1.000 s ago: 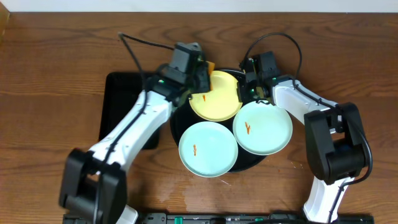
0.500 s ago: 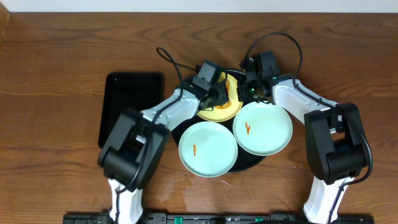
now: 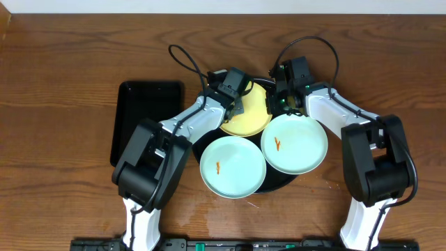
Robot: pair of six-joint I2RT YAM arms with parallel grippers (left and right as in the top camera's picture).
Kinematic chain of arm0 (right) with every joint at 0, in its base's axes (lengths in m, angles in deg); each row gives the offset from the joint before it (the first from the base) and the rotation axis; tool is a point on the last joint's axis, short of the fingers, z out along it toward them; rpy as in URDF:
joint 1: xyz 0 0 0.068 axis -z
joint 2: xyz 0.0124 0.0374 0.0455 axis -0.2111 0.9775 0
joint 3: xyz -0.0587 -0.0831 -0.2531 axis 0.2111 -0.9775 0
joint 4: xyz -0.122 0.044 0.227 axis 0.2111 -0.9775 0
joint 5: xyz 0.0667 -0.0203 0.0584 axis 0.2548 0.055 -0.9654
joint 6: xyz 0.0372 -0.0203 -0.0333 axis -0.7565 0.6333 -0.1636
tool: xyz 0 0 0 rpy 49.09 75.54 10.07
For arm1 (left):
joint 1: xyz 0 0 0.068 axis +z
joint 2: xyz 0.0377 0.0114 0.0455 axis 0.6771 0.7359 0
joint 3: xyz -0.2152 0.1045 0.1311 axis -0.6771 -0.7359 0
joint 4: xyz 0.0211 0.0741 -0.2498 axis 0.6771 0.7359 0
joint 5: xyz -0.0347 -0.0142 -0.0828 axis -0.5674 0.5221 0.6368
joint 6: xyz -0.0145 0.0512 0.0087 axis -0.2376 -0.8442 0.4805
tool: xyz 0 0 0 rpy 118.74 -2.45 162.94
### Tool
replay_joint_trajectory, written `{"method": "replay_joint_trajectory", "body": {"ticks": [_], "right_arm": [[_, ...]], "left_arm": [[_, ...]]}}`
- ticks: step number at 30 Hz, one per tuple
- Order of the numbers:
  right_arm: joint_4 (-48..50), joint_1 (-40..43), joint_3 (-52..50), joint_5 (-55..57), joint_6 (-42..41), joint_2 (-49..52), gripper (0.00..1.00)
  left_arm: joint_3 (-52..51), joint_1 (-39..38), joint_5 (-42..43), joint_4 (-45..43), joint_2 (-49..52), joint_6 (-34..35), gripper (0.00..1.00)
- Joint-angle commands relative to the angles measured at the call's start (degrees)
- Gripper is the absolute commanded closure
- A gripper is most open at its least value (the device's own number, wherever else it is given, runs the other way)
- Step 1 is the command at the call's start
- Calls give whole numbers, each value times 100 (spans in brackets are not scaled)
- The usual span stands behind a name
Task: Clean dirty plates on tray and stack at the side
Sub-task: 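Hold yellow plate rim with right gripper and scrub it with the sponge, then return the sponge to the black tray and release it with the left gripper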
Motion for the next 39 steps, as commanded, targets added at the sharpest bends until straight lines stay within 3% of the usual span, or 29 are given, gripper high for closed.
{"method": "replay_joint_trajectory", "body": {"ticks": [1, 9, 16, 20, 29, 39], "right_arm": [[-166, -15, -39, 138, -42, 157, 99], [-223, -13, -39, 138, -63, 157, 99], [-214, -13, -39, 138, -144, 157, 99], [-208, -13, -39, 138, -144, 157, 99], [-57, -13, -39, 138, -116, 157, 99], [9, -15, -39, 136, 122, 157, 99]], "left_arm": [[-170, 149, -1823, 179, 232, -841, 93], [481, 85, -2837, 872, 179, -1189, 93], [1043, 92, -2898, 1578, -199, -1180, 92], [1049, 236, -2765, 2059, -713, -833, 92], [1010, 1392, -599, 3359, -1331, -809, 93], [-348, 2859, 1311, 2544, -1307, -1818, 93]]}}
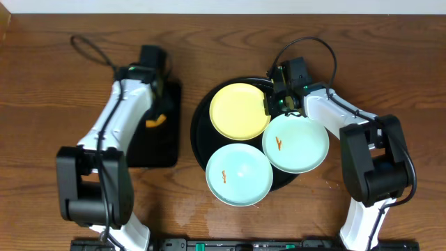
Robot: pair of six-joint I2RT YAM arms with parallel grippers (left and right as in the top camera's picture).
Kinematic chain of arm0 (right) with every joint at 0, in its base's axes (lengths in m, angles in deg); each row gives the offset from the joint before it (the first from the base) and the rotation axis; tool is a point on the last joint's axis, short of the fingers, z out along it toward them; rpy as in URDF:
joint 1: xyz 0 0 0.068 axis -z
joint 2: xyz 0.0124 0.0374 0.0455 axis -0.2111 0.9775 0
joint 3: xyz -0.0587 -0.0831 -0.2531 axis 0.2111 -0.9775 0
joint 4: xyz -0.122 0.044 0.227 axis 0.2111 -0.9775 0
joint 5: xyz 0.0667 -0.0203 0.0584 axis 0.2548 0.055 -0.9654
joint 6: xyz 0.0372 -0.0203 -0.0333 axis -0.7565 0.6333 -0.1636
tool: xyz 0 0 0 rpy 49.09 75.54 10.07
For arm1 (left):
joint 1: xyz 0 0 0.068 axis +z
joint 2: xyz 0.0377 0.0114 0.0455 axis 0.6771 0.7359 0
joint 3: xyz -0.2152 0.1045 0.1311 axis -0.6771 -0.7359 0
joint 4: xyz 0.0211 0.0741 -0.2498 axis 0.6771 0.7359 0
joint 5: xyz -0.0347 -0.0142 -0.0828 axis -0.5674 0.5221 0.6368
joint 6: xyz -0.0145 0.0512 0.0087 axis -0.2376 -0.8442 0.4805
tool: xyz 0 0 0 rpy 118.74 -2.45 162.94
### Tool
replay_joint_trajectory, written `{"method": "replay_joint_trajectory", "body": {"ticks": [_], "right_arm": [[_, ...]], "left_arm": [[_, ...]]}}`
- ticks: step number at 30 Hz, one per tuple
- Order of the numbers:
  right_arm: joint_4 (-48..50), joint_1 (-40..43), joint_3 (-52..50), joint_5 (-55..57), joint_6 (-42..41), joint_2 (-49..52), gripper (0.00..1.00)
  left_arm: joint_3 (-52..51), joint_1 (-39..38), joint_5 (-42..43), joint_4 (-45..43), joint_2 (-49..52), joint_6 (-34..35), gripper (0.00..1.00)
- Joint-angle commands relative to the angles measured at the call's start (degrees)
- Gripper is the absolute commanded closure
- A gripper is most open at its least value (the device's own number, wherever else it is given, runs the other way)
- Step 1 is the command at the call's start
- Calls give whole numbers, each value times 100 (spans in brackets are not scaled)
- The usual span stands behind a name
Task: Clean dirty plates on tray and stack at the side
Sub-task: 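Return the sponge to the black tray and release it with the left gripper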
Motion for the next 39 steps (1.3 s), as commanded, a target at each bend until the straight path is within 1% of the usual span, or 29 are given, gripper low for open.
{"method": "replay_joint_trajectory", "body": {"ticks": [1, 4, 5, 6, 7, 8, 10, 14, 17, 19, 21, 26, 32, 35, 39], "right_arm": [[-13, 35, -44, 247, 170, 146, 99], [-11, 35, -44, 247, 170, 146, 99], [-13, 35, -44, 247, 170, 146, 99], [-15, 35, -42, 245, 175, 146, 99], [-15, 35, -44, 243, 225, 146, 99], [-11, 35, -44, 240, 282, 146, 99], [35, 35, -39, 240, 321, 144, 99], [-35, 33, 26, 271, 431, 28, 99], [-144, 28, 57, 664, 424, -282, 99], [-210, -11, 59, 946, 428, -597, 99], [-273, -92, 59, 1266, 452, -916, 99], [-391, -450, 59, 1873, 774, -1526, 99], [-361, -883, 61, 3174, 1036, -1838, 99], [-352, -1071, 61, 3453, 1244, -1991, 99], [-348, -1316, 61, 4225, 1340, -2138, 99]], "left_arm": [[-428, 249, 892, -284, 46, -573, 92], [-697, 326, 892, -538, 46, -835, 92], [-708, 326, 894, -516, 46, -938, 90], [-706, 326, 894, -503, 42, -994, 85], [-702, 326, 894, -476, 13, -1014, 68], [-686, 326, 894, -431, -17, -1012, 53], [-579, 326, 898, -223, -116, -1008, 44], [-420, 326, 990, 98, -481, -1008, 35], [-415, 326, 1069, 210, -951, -1005, 29], [-415, 326, 1069, 240, -1281, -1008, 27], [-415, 326, 1067, 236, -1556, -1008, 20], [-415, 326, 1067, 240, -1939, -1008, 18], [-415, 326, 1067, 243, -1941, -1008, 16], [-415, 326, 1067, 243, -1941, -1008, 16], [-415, 326, 1067, 243, -1941, -1008, 16]]}}
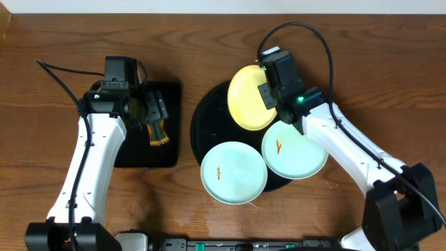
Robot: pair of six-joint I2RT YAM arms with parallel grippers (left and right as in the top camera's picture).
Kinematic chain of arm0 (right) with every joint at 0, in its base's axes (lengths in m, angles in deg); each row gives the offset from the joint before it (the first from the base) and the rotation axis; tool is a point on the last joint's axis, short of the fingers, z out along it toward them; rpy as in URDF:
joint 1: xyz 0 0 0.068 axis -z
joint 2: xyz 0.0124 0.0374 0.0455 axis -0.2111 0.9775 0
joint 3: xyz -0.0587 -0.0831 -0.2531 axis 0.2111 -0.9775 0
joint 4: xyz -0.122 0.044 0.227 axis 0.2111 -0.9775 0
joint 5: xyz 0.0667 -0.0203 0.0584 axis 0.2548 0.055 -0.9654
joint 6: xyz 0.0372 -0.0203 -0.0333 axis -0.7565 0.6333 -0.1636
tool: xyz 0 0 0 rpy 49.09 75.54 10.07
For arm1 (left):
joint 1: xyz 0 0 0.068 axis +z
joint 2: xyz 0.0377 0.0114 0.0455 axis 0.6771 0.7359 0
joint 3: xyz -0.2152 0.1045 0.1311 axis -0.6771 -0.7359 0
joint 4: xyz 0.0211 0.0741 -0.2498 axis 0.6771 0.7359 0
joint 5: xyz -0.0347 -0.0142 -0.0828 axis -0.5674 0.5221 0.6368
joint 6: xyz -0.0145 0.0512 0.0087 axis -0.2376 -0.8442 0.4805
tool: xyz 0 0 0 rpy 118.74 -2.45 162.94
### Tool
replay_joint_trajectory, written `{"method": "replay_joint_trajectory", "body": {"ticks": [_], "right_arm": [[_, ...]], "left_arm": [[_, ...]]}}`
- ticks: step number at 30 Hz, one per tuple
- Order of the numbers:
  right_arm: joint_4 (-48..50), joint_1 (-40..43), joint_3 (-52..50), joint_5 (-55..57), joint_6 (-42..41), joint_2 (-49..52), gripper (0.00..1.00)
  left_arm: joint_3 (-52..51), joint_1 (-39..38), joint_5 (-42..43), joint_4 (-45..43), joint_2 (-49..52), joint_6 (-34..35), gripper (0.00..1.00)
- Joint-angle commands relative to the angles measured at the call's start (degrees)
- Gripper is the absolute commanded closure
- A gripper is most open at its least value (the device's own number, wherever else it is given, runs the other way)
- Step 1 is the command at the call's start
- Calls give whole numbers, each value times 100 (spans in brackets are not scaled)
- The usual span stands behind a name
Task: Clean dirty plates on tray and stack at the side
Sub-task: 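Return the sponge to the black tray and release it with the left gripper, then lift the yellow plate off the round tray with the right gripper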
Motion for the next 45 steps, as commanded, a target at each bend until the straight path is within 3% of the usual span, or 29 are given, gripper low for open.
{"method": "replay_joint_trajectory", "body": {"ticks": [1, 9, 12, 15, 16, 19, 22, 31, 35, 38, 42, 45], "right_arm": [[15, -229, 61, 1012, 295, -297, 99], [122, -695, 59, 1401, 791, -341, 99], [-39, -551, 59, 1318, 81, -337, 99], [-120, -11, 59, 297, -444, -271, 98], [-168, 516, 59, -1012, -503, -197, 90], [-363, 1375, 59, -2964, -702, -13, 66], [-645, 1978, 59, -4153, -804, 249, 63], [-879, 2487, 59, -5825, -409, 1224, 58], [-776, 2470, 59, -5320, -581, 1657, 57], [-575, 2479, 59, -5425, -623, 1862, 65], [-404, 2490, 59, -5508, -623, 1814, 98], [-345, 2496, 59, -5506, -623, 1696, 99]], "left_arm": [[109, 17, 15, 31, 11, -48, 16], [109, 17, 15, 31, 11, -48, 15], [109, 17, 15, 28, 11, -48, 15], [109, 17, 15, 31, 11, -48, 15], [109, 17, 15, 31, 11, -48, 15], [109, 17, 15, 31, 11, -48, 15], [109, 17, 15, 31, 11, -48, 15], [109, 17, 15, 31, 11, -48, 15], [109, 17, 15, 31, 11, -48, 15], [109, 17, 15, 28, 11, -48, 15], [109, 17, 15, 28, 11, -48, 15], [109, 17, 15, 28, 11, -48, 15]]}}
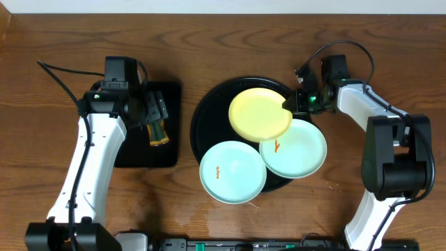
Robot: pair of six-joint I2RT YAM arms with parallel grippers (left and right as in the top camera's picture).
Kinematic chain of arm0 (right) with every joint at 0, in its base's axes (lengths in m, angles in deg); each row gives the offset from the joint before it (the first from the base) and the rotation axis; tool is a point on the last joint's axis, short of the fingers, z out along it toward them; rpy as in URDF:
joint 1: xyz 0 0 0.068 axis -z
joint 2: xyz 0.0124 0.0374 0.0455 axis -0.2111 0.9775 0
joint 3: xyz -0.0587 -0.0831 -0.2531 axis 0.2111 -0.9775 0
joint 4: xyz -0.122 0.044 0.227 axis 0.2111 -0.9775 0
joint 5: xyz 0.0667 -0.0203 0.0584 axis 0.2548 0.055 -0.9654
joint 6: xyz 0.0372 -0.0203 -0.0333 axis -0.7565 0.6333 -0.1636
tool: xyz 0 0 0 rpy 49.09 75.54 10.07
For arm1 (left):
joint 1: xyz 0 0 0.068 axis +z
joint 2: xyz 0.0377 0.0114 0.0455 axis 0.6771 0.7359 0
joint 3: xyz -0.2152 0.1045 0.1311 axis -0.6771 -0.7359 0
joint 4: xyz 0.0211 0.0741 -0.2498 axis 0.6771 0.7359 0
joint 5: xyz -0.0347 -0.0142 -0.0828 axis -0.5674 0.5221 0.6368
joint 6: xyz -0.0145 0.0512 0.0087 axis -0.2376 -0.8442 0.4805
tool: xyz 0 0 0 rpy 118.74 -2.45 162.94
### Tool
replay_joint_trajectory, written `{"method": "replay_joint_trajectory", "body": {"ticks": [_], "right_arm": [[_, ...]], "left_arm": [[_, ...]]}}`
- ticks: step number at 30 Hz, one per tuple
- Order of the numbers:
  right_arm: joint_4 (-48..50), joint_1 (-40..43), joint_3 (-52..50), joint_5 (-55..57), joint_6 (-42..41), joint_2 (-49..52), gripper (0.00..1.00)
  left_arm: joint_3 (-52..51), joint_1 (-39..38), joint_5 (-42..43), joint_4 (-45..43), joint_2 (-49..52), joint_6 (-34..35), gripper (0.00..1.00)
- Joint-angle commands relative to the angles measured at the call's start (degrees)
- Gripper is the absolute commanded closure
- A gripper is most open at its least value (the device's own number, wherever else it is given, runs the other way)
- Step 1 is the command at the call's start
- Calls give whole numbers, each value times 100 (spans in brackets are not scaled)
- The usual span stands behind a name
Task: Clean dirty plates on tray and stack at the side
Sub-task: 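Lift the yellow plate off the round tray with the right gripper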
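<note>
A yellow plate (258, 113) sits over the back of the round black tray (205, 118), its edge overlapping the right pale green plate (300, 150). My right gripper (291, 104) is shut on the yellow plate's right rim. A second pale green plate (232, 171) lies at the tray's front. Both green plates carry a small orange smear. My left gripper (152, 118) hangs over the black rectangular tray (132, 155) at the left, shut on a dark tool with an orange tip (159, 138).
The wooden table (56, 181) stretches around both trays. Cables loop behind each arm at the back. The front green plate hangs over the round tray's front rim.
The yellow plate was tipped up in my right gripper at the tray's back; now it lies flatter and further right, overlapping the right green plate. The right arm has swung right. The left arm is unchanged.
Both grippers were at the yellow plate on the round tray. Then the left gripper was over the rectangular tray with the orange-tipped tool, staying there since. The right gripper held the yellow plate's rim, then tilted it up, and now holds it lower over the tray.
</note>
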Motion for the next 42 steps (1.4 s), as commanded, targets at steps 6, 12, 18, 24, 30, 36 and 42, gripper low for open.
{"method": "replay_joint_trajectory", "body": {"ticks": [6, 12, 18, 24, 30, 36, 42], "right_arm": [[107, 2, 59, 315, 11, -752, 99], [79, -407, 59, 1777, 79, -1674, 99], [109, -1475, 59, 4647, 387, -2288, 99], [776, -2859, 57, 7875, 1340, -2273, 99], [1609, -3624, 57, 8850, 2793, -2273, 99], [1784, -3987, 57, 9112, 3445, -2273, 99], [1843, -4076, 57, 9326, 3560, -2273, 99]], "left_arm": [[109, 17, -9, 20, 11, -50, 15], [109, 17, -9, 20, 11, -50, 15], [109, 17, -9, 20, 11, -50, 15], [109, 17, -9, 20, 11, -50, 15], [109, 17, -9, 20, 11, -50, 15], [109, 17, -9, 20, 11, -50, 15], [109, 17, -9, 17, 11, -50, 15]]}}
